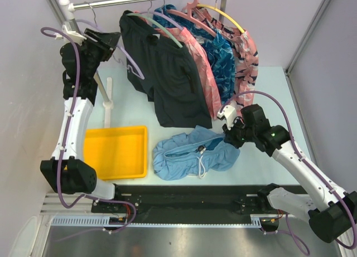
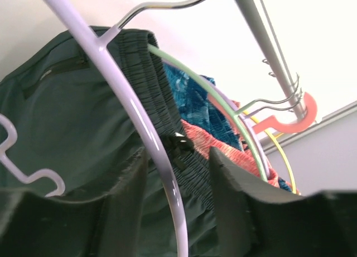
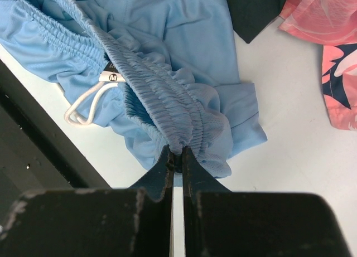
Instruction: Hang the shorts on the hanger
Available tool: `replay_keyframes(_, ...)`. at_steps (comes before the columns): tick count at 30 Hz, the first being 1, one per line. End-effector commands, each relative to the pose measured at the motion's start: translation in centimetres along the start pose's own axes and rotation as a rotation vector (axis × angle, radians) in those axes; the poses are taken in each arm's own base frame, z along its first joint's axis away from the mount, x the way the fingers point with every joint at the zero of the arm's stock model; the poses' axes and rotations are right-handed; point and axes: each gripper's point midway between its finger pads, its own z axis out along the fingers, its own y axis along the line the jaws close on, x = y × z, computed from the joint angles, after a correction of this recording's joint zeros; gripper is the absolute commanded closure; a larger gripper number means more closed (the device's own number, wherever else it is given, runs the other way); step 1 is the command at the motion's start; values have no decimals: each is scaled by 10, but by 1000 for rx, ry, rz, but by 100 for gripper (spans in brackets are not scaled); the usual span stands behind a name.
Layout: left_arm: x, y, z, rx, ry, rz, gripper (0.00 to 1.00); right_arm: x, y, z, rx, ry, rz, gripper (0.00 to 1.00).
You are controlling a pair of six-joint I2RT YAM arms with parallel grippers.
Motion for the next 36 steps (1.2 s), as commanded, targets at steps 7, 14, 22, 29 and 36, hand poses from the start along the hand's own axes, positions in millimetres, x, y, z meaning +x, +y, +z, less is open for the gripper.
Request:
replay_keyframes(7,-31,-49,-6,157,-53,-6,70,-21,-3,-8,28,-58,-15,100)
replay_keyframes(14,-37,-75,-15,251,-61,23,82,-21,-2,-8,22,-57,-20,100)
replay_keyframes(22,-22,-95,-38,348,13,77,90,-24,-2,-7,20,-69,-22,100)
replay_keyframes(29,42,-64,-78,293,218,68,94,-30,0,-6,8,-87,-22,100)
replay_keyframes(36,107,-32,-124,258,415,67,100,-31,1,-7,1,-92,-37,100)
